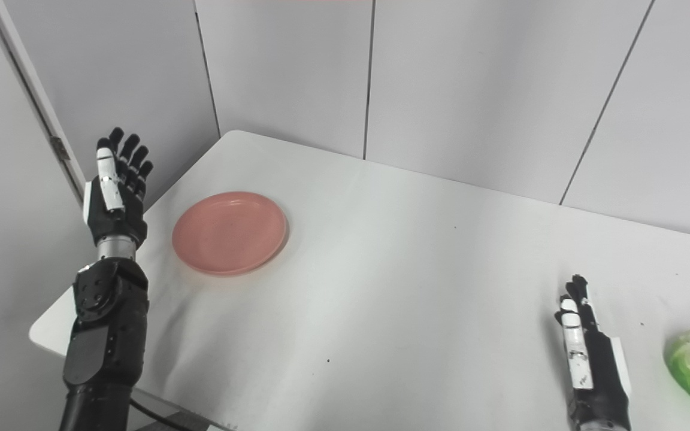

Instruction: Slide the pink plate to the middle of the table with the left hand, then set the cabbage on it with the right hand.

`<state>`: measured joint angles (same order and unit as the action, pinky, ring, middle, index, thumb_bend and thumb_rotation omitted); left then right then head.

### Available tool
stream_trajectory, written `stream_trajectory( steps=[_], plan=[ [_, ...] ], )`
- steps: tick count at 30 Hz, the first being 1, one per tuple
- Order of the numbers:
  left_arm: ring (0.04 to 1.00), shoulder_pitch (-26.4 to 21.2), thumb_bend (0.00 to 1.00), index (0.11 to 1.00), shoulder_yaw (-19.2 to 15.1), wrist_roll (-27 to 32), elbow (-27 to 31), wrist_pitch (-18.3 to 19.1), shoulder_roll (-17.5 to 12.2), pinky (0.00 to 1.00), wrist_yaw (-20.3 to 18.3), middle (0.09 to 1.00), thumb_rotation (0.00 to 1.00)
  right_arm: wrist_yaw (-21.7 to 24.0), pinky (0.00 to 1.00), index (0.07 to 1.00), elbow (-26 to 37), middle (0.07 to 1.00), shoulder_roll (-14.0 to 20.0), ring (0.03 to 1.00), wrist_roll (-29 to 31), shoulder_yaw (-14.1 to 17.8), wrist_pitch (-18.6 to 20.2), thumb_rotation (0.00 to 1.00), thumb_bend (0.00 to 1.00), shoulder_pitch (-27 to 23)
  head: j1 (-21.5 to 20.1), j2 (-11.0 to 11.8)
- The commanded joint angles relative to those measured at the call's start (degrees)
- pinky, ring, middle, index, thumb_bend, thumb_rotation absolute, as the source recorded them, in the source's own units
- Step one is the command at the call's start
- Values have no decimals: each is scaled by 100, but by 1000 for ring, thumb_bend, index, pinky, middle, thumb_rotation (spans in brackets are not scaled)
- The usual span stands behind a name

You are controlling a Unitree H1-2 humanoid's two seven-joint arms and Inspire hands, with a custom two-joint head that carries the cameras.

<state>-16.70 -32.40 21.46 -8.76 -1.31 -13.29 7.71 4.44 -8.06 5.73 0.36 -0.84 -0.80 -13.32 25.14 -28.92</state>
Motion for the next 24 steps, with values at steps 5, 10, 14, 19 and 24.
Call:
stream_trajectory(
  steps=[5, 10, 14, 19, 24],
  plan=[
    [927, -126, 441, 926, -68, 191, -148, -303, -270, 965, -106, 930, 1000, 4, 1000, 988, 42, 981, 49, 975, -49, 17, -38, 1000, 235, 15, 14, -3],
    [926, -162, 453, 923, -43, 222, -419, -315, -288, 968, -40, 925, 1000, 5, 1000, 987, 52, 981, 36, 979, -25, 28, -16, 1000, 232, 12, 12, -7],
    [914, -191, 437, 910, -11, 176, -718, -406, -285, 951, -29, 909, 1000, 0, 1000, 984, 32, 977, 35, 978, -41, 24, -57, 1000, 223, 8, 11, 0],
    [914, -235, 433, 905, 6, 225, -990, -507, -297, 953, -58, 904, 1000, 5, 1000, 992, 19, 984, 29, 983, -13, 35, -78, 1000, 216, 1, 13, -16],
    [916, -283, 434, 909, 20, 290, -1234, -478, -306, 948, -90, 909, 1000, 4, 1000, 984, 17, 977, 24, 971, 0, 43, -129, 1000, 211, 11, 18, -37]
  ],
)
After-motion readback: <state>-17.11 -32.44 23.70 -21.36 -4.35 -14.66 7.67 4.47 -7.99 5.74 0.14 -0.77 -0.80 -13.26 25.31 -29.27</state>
